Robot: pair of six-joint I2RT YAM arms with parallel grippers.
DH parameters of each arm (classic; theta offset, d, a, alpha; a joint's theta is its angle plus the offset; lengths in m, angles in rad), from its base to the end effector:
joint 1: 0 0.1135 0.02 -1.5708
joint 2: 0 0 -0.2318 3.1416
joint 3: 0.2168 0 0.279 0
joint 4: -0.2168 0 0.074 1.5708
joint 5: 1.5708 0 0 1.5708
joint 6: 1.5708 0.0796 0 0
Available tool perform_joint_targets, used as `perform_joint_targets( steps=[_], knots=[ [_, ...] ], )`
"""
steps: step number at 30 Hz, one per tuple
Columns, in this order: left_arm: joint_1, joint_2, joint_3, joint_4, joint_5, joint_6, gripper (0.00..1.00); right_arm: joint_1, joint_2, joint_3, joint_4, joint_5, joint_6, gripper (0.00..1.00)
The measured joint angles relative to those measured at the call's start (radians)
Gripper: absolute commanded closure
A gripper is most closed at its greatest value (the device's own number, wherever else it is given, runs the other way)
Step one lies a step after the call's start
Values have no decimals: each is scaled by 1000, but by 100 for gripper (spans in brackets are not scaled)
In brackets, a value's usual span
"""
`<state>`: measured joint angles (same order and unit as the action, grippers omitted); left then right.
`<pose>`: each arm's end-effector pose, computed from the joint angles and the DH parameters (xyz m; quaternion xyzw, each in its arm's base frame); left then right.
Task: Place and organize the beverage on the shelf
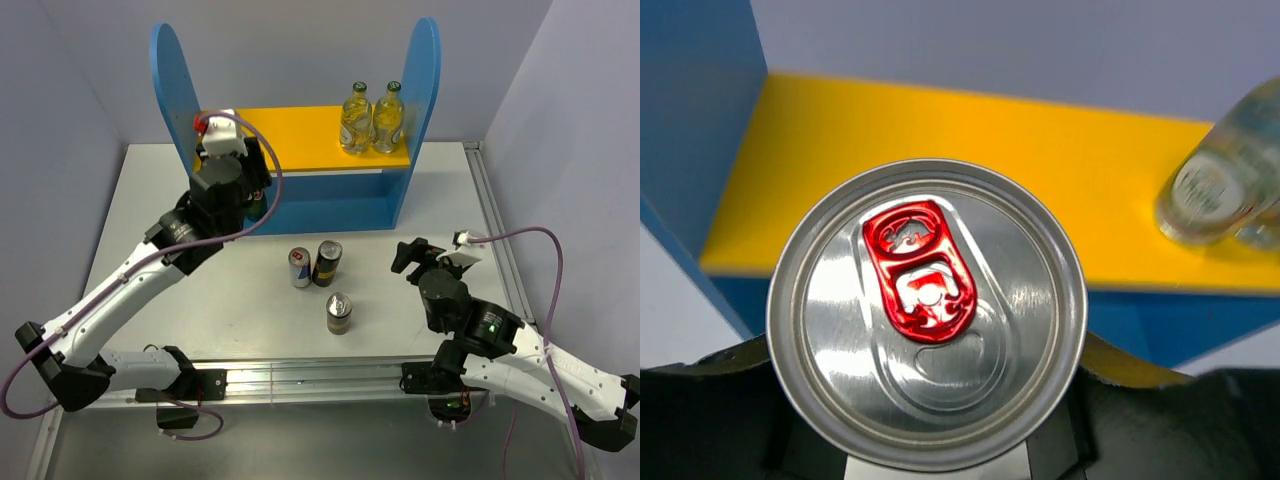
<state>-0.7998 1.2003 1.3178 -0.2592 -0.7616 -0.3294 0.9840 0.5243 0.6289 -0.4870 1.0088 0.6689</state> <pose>0.2693 -0.1983 0.4025 -0.0734 0.7387 -0.0883 0.6641 0.1624 0.1226 0.2742 0.1534 0.7589 0.0892 0.6266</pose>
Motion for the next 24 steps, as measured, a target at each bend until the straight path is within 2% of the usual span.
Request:
perform_joint_targets(
  steps=[5,9,16,24],
  knots=[
    [29,124,222,-29,3,82,100,0,-10,0,0,0,3,10],
    [70,240,320,-56,17,126,100,0,-15,-1,-1,0,6,10],
    [195,382,369,-114,111,140,100,0,-32,-2,-1,0,8,10],
    [325,401,370,-123,140,144,100,0,-32,-2,-1,0,11,10]
  ],
)
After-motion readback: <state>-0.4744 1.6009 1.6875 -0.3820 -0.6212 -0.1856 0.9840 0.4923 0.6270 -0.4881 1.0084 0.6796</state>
